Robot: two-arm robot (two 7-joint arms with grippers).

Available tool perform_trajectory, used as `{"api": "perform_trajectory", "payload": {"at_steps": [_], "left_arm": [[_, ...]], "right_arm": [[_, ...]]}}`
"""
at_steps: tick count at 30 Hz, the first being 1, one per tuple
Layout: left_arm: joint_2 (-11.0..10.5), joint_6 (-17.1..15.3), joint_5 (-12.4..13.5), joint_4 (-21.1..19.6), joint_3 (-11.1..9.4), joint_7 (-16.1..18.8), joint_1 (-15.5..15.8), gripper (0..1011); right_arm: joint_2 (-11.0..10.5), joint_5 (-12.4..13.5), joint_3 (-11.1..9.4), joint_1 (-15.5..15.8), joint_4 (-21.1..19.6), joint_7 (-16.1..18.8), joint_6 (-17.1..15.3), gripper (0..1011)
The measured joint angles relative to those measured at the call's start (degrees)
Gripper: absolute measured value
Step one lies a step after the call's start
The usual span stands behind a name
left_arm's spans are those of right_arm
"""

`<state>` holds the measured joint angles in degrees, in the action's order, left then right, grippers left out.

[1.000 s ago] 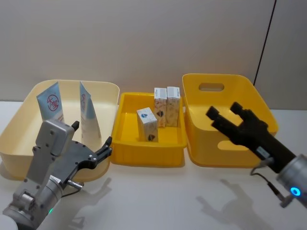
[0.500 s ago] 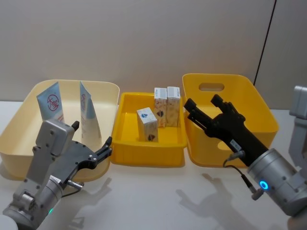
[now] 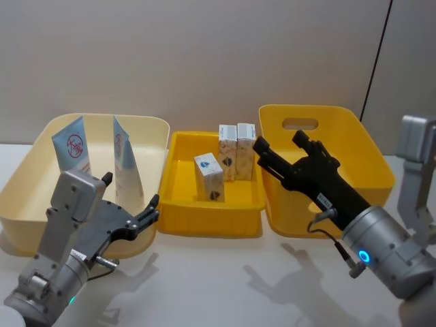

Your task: Bimanual collaborative sorting of washing and personal care products

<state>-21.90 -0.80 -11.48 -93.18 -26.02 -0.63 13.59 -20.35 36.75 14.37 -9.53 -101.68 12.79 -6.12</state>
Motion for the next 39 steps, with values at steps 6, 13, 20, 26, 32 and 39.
{"api": "perform_trajectory", "payload": {"at_steps": [6, 13, 20, 26, 32, 39], "left_arm": [[0.00, 0.00, 0.00, 0.00, 0.00, 0.00, 0.00, 1003], [0.00, 0.00, 0.00, 0.00, 0.00, 0.00, 0.00, 1003], [0.00, 0.00, 0.00, 0.00, -0.01, 0.00, 0.00, 1003], [0.00, 0.00, 0.00, 0.00, 0.00, 0.00, 0.00, 1003], [0.00, 0.00, 0.00, 0.00, 0.00, 0.00, 0.00, 1003], [0.00, 0.00, 0.00, 0.00, 0.00, 0.00, 0.00, 1003]], "right_arm": [[-0.32, -2.06, 1.52, -2.77, 0.68, -1.92, -4.02, 1001], [0.42, -4.25, 3.73, -6.90, 2.24, -4.73, -10.30, 1002], [2.18, -5.93, 6.05, -11.05, 4.83, -7.86, -17.75, 1002], [3.90, -6.78, 7.33, -13.53, 6.85, -10.52, -23.53, 1001], [6.00, -7.35, 8.09, -15.35, 8.73, -13.29, -28.55, 1002], [8.00, -8.16, 8.91, -16.90, 10.59, -15.56, -31.83, 1002]]}}
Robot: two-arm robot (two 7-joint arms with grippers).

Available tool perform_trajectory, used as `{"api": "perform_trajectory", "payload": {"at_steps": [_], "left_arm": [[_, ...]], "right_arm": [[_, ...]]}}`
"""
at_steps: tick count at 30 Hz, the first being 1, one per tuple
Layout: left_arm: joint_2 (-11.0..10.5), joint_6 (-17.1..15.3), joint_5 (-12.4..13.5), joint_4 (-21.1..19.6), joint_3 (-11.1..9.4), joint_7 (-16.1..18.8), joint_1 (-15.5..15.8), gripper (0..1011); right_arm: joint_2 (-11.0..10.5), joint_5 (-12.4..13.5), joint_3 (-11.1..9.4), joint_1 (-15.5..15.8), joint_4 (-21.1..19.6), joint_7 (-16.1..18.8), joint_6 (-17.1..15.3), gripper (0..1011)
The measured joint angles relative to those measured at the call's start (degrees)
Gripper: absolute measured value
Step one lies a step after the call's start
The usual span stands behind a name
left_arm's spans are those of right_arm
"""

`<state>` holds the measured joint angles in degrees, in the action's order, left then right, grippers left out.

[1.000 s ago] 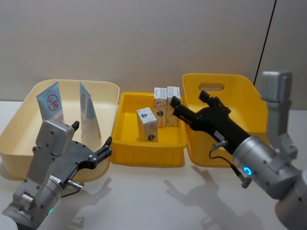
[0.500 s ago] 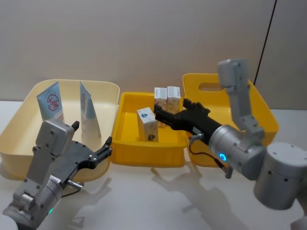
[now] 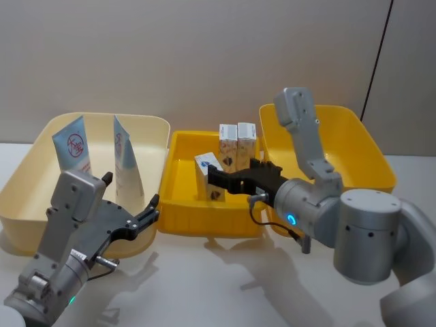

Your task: Bimanual collaborative sorting of washing and personal care products

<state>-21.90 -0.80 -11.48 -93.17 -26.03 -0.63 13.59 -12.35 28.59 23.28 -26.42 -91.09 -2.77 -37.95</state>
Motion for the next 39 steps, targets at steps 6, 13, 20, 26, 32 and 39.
{"api": "perform_trajectory", "payload": {"at_steps": [6, 13, 20, 26, 32, 39], "left_arm": [[0.00, 0.00, 0.00, 0.00, 0.00, 0.00, 0.00, 1003], [0.00, 0.00, 0.00, 0.00, 0.00, 0.00, 0.00, 1003], [0.00, 0.00, 0.00, 0.00, 0.00, 0.00, 0.00, 1003], [0.00, 0.00, 0.00, 0.00, 0.00, 0.00, 0.00, 1003], [0.00, 0.00, 0.00, 0.00, 0.00, 0.00, 0.00, 1003], [0.00, 0.00, 0.00, 0.00, 0.00, 0.00, 0.00, 1003]], "right_arm": [[1.10, -0.61, 0.38, -0.68, 1.11, -1.10, -1.03, 1001], [2.08, -1.13, 0.65, -1.29, 2.05, -2.05, -1.82, 1002], [2.49, -1.40, 0.77, -1.53, 2.43, -2.41, -2.17, 1002], [2.71, -1.53, 0.72, -1.49, 2.34, -2.43, -2.42, 1002], [3.65, -1.81, 1.41, -2.55, 3.66, -2.25, -3.04, 1002], [5.11, -2.92, 2.50, -4.19, 6.21, -2.78, -3.67, 1002]]}}
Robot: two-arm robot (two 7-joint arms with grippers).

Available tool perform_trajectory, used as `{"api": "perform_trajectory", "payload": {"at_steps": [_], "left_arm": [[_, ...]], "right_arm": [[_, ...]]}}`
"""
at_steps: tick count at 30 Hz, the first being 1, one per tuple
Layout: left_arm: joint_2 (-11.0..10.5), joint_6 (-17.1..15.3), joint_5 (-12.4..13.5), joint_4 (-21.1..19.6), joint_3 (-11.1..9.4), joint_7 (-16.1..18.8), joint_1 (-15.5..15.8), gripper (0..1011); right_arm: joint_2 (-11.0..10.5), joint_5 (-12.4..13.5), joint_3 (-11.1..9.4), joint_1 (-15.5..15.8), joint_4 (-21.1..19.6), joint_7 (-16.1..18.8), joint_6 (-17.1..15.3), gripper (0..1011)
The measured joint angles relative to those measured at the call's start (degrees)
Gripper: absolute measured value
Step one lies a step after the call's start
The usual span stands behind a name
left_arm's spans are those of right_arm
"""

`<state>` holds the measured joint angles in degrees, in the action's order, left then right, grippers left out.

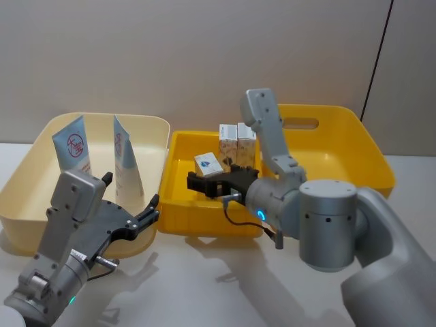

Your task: Bimanual collaborative sorting of washing and personal care products

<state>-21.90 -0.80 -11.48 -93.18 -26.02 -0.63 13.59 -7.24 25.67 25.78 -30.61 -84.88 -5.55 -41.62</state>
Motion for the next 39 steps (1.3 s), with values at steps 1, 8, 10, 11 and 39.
{"api": "perform_trajectory", "payload": {"at_steps": [1, 8, 10, 11, 39], "left_arm": [[0.00, 0.00, 0.00, 0.00, 0.00, 0.00, 0.00, 1003], [0.00, 0.00, 0.00, 0.00, 0.00, 0.00, 0.00, 1003], [0.00, 0.00, 0.00, 0.00, 0.00, 0.00, 0.00, 1003], [0.00, 0.00, 0.00, 0.00, 0.00, 0.00, 0.00, 1004], [0.00, 0.00, 0.00, 0.00, 0.00, 0.00, 0.00, 1003]], "right_arm": [[0.17, -0.17, 0.10, -0.16, 0.23, -0.20, -0.05, 1002], [1.87, -2.31, 0.69, -1.44, 2.43, -3.35, -0.36, 1002], [2.17, -2.79, 0.72, -1.63, 2.80, -4.18, -0.36, 1002], [2.45, -3.27, 0.72, -1.81, 3.16, -5.00, -0.36, 1002], [6.48, -6.96, 0.43, -5.99, 11.62, -9.36, -0.30, 1001]]}}
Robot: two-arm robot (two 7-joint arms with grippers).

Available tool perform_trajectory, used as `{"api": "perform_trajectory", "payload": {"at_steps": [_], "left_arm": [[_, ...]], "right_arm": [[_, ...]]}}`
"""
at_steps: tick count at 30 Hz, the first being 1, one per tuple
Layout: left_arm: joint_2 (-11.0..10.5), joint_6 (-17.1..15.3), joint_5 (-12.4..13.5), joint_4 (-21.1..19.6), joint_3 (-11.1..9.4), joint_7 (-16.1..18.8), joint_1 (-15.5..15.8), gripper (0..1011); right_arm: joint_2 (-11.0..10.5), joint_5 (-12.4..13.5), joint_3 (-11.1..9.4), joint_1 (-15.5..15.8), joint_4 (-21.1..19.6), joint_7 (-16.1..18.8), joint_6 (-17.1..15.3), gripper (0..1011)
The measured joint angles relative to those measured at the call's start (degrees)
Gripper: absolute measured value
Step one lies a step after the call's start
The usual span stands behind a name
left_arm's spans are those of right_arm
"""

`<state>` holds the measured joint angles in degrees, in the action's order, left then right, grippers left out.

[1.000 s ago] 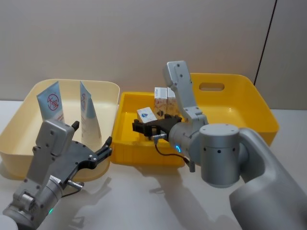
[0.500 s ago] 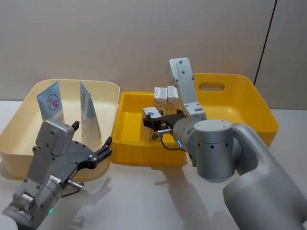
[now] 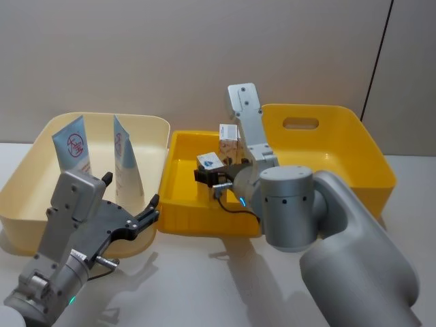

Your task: Bimanual collaborative sorting of washing and personal care products

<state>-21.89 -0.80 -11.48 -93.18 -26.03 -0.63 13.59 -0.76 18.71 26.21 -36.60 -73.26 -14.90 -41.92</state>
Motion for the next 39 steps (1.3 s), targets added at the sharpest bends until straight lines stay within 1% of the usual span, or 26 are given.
{"api": "perform_trajectory", "payload": {"at_steps": [5, 13, 15, 17, 18, 20, 22, 24, 25, 26, 30, 31, 32, 39], "left_arm": [[0.00, 0.00, 0.00, 0.00, 0.00, 0.00, 0.00, 1003], [0.00, 0.00, 0.00, 0.00, 0.00, 0.00, 0.00, 1003], [0.00, 0.00, 0.00, 0.00, 0.00, 0.00, 0.00, 1003], [0.00, 0.00, 0.00, 0.00, 0.00, 0.00, 0.00, 1003], [0.00, 0.00, 0.00, 0.00, 0.00, 0.00, 0.00, 1003], [0.00, 0.00, 0.01, 0.00, 0.00, 0.00, 0.00, 1003], [0.00, 0.00, 0.00, 0.00, 0.00, 0.00, 0.00, 1003], [0.00, 0.00, 0.00, 0.00, 0.00, 0.00, 0.00, 1003], [0.00, 0.00, 0.00, 0.00, 0.00, 0.00, 0.00, 1003], [0.00, 0.00, 0.00, 0.00, 0.00, 0.00, 0.00, 1003], [0.00, 0.00, 0.00, 0.00, 0.00, 0.00, 0.00, 1004], [0.00, 0.00, 0.00, 0.00, 0.00, 0.00, 0.00, 1003], [0.00, 0.00, 0.00, 0.00, 0.00, 0.00, 0.00, 1003], [0.00, 0.00, 0.00, 0.00, 0.00, 0.00, 0.00, 1003]], "right_arm": [[0.90, 0.00, -0.28, -0.57, 1.85, 0.01, -0.36, 1002], [1.67, 0.00, -0.54, -1.02, 3.39, -0.02, -0.65, 992], [1.89, 0.00, -0.62, -1.14, 3.82, -0.04, -0.74, 934], [1.97, 0.00, -0.66, -1.20, 3.99, -0.05, -0.78, 907], [2.05, 0.00, -0.68, -1.25, 4.12, -0.05, -0.81, 860], [2.12, 0.01, -0.71, -1.29, 4.27, -0.06, -0.85, 824], [2.22, 0.01, -0.73, -1.33, 4.45, -0.07, -0.89, 755], [2.28, 0.02, -0.76, -1.40, 4.61, -0.09, -0.91, 713], [2.28, 0.02, -0.76, -1.40, 4.61, -0.09, -0.91, 653], [2.34, 0.03, -0.77, -1.43, 4.69, -0.10, -0.92, 634], [2.42, 0.03, -0.79, -1.47, 4.88, -0.11, -0.94, 503], [2.43, 0.03, -0.79, -1.48, 4.90, -0.11, -0.94, 503], [2.46, 0.03, -0.80, -1.49, 4.96, -0.11, -0.95, 445], [2.55, 0.03, -0.85, -1.52, 5.14, -0.11, -0.96, 429]]}}
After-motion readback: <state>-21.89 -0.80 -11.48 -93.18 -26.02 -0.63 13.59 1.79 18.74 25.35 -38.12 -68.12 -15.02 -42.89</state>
